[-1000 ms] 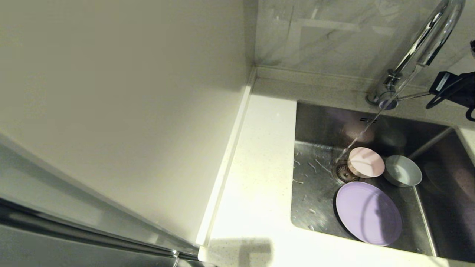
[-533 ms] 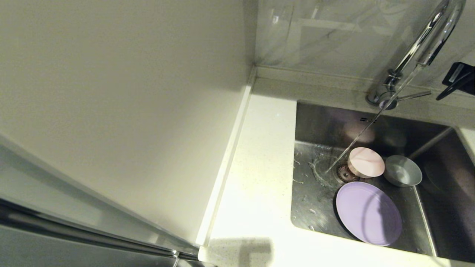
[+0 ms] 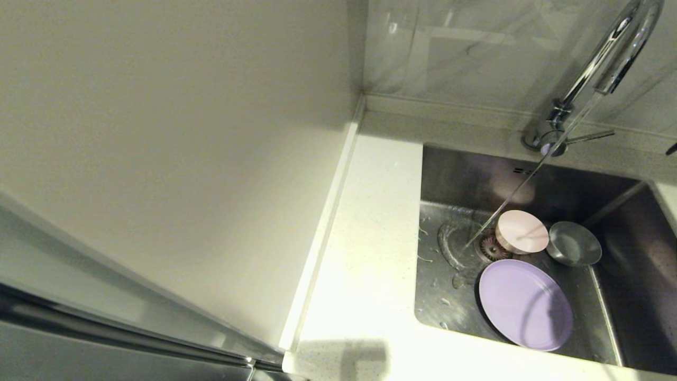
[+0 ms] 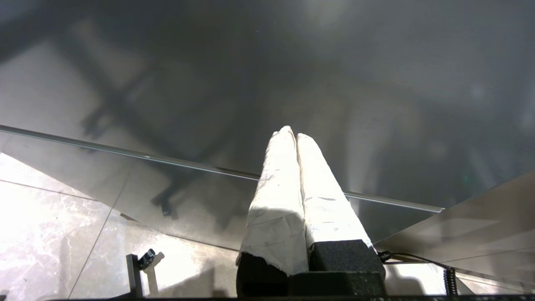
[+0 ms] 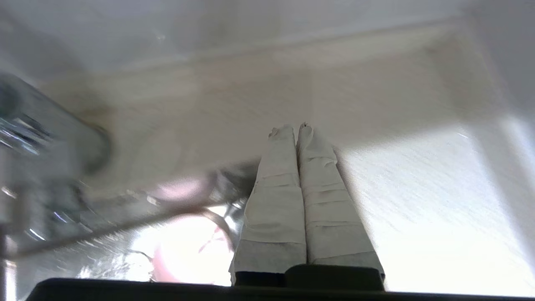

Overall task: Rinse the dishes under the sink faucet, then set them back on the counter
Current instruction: Wait for the water to rinse the bowl

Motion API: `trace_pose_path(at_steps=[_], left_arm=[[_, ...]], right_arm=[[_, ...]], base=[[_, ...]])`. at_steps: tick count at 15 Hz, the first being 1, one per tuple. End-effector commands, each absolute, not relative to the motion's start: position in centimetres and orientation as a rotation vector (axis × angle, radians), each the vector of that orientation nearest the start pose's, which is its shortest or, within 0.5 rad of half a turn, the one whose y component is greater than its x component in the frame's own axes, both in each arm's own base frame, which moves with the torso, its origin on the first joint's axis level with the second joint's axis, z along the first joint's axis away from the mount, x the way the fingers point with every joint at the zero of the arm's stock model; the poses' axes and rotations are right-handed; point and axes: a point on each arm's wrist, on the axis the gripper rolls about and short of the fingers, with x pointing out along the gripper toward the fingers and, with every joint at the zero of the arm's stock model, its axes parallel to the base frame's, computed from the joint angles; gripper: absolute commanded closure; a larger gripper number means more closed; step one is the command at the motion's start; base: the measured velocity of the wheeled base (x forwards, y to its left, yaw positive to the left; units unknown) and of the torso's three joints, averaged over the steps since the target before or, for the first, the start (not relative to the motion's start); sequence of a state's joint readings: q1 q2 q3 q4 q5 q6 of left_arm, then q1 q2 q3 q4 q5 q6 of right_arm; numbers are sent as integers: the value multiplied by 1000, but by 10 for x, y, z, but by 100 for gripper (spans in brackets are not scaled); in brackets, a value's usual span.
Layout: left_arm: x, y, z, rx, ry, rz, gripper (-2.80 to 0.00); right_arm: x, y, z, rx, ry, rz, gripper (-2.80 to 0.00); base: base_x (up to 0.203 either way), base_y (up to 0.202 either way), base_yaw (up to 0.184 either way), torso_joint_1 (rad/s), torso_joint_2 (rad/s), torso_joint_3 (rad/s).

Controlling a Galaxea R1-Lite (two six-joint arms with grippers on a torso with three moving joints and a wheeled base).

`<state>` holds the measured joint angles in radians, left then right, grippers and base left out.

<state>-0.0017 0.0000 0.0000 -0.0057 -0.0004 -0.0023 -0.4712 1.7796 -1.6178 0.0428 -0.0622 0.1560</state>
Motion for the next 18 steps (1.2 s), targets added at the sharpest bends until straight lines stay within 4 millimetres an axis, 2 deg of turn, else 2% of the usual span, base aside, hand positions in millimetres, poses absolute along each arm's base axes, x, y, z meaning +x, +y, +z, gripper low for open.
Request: trace_pose_path(at_steps=[1, 5, 8, 12, 15, 16, 18], left_arm=[[-23, 0, 75, -3, -3, -2, 0], [-23, 0, 75, -3, -3, -2, 0], [-23, 0, 75, -3, -3, -2, 0], [-23, 0, 75, -3, -3, -2, 0], [-23, 0, 75, -3, -3, -2, 0], [-23, 0, 76, -3, -5, -2, 0], [-23, 0, 76, -3, -4, -2, 0]], right_arm=[[279, -155, 324, 194, 158, -571, 0], [243, -145, 296, 216, 193, -523, 0], [204, -124, 288, 211, 140, -502, 0], [147, -83, 281, 187, 84, -469, 0], [128, -39, 287, 152, 37, -409, 0], [110, -25, 289, 136, 10, -380, 0], [64, -11, 283, 97, -39, -341, 0]], base=[[0, 0, 0, 0, 0, 0], [0, 0, 0, 0, 0, 0], [0, 0, 0, 0, 0, 0], [0, 0, 0, 0, 0, 0], [0, 0, 0, 0, 0, 0], [0, 0, 0, 0, 0, 0], [0, 0, 0, 0, 0, 0]])
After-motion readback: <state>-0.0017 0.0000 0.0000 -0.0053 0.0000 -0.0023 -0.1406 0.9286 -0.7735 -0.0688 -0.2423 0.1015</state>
